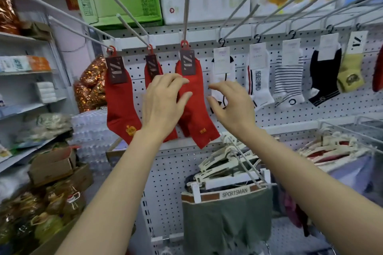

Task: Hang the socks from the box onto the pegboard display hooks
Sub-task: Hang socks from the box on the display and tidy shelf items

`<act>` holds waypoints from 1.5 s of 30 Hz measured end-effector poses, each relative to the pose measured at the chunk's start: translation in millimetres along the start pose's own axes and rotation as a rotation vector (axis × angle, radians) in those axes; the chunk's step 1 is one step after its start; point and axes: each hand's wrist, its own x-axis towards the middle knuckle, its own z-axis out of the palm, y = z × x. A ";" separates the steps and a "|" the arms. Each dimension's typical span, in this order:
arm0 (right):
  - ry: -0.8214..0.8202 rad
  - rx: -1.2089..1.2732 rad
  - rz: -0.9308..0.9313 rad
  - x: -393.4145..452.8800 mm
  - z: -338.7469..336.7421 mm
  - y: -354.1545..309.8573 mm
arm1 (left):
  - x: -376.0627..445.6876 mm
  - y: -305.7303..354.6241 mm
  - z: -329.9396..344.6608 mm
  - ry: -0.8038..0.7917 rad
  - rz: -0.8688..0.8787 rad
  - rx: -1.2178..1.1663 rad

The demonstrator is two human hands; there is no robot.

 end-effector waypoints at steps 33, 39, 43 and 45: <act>-0.509 -0.646 0.820 -508.6 -206.7 -198.4 | -445.9 179.0 -55.5 -0.941 0.129 -0.740; -0.564 -0.711 1.064 -564.6 -278.8 -185.3 | -474.6 268.1 -37.0 -1.061 0.191 -0.836; -0.561 -0.738 1.157 -586.2 -321.2 -173.4 | -494.7 329.3 -25.2 -1.221 0.255 -0.859; -0.572 -0.752 1.199 -597.6 -339.1 -168.3 | -505.1 356.2 -21.9 -1.279 0.280 -0.888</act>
